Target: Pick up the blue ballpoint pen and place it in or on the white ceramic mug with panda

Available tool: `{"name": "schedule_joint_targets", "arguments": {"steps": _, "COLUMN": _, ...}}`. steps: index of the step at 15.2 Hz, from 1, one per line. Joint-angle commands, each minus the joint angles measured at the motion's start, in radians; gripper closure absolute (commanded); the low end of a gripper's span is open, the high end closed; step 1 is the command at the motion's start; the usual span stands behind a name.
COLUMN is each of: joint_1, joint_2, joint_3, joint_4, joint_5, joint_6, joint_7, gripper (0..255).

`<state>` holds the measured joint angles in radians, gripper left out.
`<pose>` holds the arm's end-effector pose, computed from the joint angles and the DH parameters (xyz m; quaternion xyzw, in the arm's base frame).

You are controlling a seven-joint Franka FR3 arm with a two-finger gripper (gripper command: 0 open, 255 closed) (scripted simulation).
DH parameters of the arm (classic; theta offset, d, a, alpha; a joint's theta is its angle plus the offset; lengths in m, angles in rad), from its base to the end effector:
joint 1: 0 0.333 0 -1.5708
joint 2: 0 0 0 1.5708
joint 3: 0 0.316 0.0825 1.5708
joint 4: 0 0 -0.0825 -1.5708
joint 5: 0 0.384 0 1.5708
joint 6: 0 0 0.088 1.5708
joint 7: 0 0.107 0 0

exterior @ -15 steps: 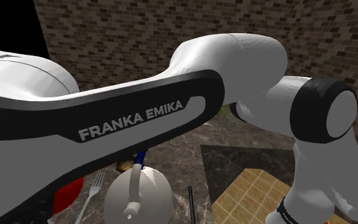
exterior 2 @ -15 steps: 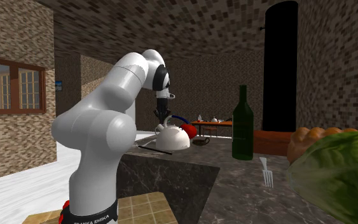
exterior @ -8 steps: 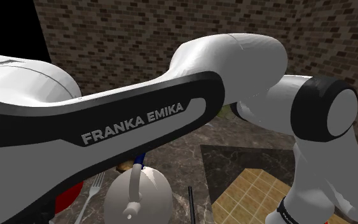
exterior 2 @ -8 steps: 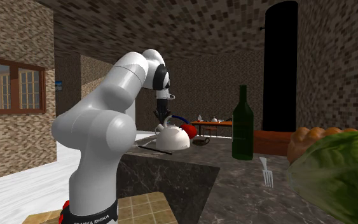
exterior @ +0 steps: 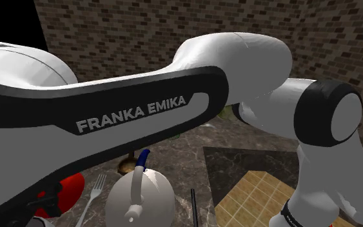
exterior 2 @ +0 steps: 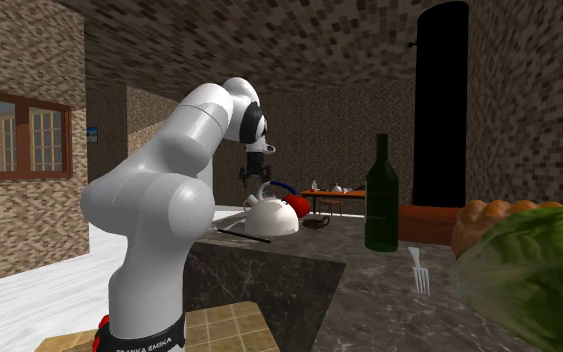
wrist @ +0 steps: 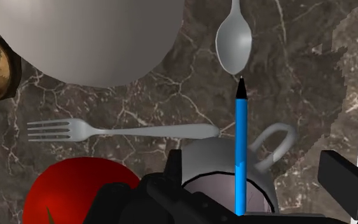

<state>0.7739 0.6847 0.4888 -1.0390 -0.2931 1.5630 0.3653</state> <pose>0.3506 0.6318 0.4612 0.9147 0.4012 -0.0377 0.0304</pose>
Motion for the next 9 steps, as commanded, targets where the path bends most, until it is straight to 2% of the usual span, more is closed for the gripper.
{"name": "schedule_joint_targets", "arguments": {"steps": 1, "joint_1": 0.031, "joint_2": 0.030, "joint_3": -0.005, "joint_4": 0.119, "joint_5": -0.008, "joint_6": -0.085, "joint_7": -0.007, "gripper": 0}}
{"name": "schedule_joint_targets", "arguments": {"steps": 2, "joint_1": 0.049, "joint_2": 0.051, "joint_3": -0.009, "joint_4": 0.184, "joint_5": -0.014, "joint_6": -0.127, "joint_7": -0.012, "gripper": 0}}
{"name": "schedule_joint_targets", "arguments": {"steps": 9, "joint_1": 0.049, "joint_2": 0.051, "joint_3": -0.009, "joint_4": 0.185, "joint_5": -0.013, "joint_6": -0.127, "joint_7": -0.012, "gripper": 0}}
